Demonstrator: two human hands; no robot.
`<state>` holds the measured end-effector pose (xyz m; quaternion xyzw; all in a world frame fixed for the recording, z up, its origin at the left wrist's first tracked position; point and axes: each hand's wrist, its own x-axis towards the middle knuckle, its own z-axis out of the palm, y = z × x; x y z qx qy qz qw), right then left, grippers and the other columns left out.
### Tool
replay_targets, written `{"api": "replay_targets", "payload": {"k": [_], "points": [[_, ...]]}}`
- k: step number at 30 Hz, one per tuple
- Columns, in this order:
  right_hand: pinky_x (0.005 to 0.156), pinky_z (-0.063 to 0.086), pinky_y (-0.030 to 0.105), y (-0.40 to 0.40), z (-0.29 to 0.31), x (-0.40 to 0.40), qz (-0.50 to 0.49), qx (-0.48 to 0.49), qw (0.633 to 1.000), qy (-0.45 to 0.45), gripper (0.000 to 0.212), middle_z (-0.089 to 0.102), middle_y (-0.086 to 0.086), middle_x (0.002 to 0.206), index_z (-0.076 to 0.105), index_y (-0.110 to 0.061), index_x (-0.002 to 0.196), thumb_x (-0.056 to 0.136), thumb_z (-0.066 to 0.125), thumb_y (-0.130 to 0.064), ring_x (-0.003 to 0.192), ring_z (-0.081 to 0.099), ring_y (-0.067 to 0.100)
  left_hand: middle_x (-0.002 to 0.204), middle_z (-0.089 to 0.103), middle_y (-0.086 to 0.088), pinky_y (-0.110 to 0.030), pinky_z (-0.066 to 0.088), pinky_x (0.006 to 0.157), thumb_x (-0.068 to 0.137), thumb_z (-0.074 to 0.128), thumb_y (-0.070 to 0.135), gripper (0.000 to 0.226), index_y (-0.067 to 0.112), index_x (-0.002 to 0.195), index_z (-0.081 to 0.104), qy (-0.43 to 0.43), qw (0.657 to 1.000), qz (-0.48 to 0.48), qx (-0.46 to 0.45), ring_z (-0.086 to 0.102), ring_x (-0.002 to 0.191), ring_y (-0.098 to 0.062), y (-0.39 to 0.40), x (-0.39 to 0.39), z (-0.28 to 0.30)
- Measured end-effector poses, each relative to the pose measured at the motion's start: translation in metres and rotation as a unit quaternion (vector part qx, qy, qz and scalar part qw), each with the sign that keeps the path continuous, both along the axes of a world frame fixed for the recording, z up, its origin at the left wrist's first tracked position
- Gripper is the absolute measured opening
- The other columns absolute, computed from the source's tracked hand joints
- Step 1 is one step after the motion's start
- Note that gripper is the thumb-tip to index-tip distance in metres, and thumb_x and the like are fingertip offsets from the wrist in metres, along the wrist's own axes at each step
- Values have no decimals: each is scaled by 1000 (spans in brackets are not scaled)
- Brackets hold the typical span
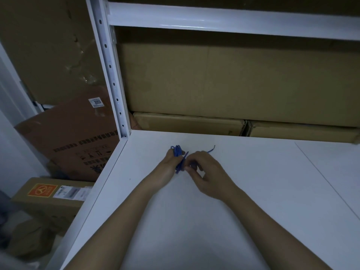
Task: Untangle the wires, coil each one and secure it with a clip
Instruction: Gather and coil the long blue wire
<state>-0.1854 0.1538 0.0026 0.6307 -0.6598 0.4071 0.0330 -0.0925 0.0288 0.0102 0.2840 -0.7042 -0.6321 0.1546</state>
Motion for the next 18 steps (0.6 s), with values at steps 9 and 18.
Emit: {"api": "replay_targets", "payload": {"k": [9,18], "points": [[58,36,14,-9,24,-11,-89,-68,962,-250,23,50,0,68,57,-26,81,79,76,-12,60,42,4,84,56,-2,-11,42,74,104,20,39,44,11,97,53,21,997,-72,-28,50,81,-13,12,15,6],[76,46,16,7,-5,-19,-45,51,946,-316,16,66,5,78,62,-14,103,100,47,-15,75,61,9,49,35,6,-22,28,56,105,28,29,40,13,74,46,234,965,51,111,29,45,-6,-7,16,28]]}}
